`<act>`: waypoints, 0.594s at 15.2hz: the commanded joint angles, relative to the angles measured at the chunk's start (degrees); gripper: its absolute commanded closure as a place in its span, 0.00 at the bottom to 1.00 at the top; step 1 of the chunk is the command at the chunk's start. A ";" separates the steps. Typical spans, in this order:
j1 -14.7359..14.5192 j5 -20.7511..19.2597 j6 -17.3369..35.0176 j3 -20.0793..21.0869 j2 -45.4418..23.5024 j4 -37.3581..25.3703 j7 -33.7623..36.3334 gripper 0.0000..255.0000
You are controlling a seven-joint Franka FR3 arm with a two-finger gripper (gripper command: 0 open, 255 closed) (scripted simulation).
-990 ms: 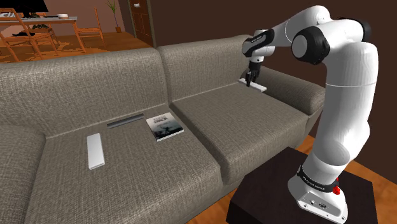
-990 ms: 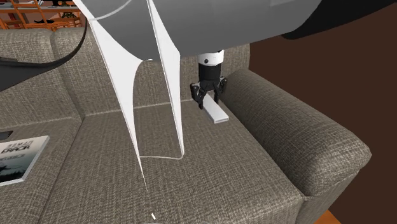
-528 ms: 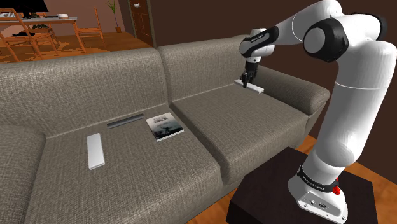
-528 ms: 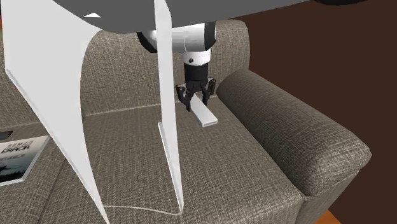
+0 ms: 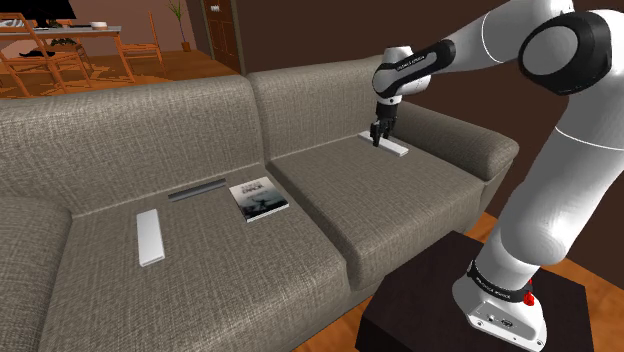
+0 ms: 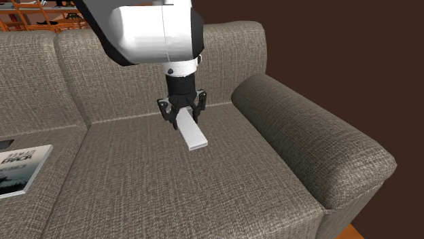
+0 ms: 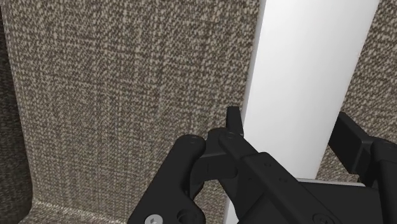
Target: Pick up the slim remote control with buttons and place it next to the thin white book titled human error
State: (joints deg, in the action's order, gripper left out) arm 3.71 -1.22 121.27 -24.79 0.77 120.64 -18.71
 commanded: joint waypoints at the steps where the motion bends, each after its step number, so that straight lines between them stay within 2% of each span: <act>1: -1.44 -1.05 0.70 1.52 2.03 2.58 3.60 1.00; 9: -6.15 -3.28 1.12 8.16 8.79 9.84 16.32 1.00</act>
State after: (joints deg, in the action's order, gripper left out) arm -1.78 -4.42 121.88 -17.57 9.09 129.46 -4.20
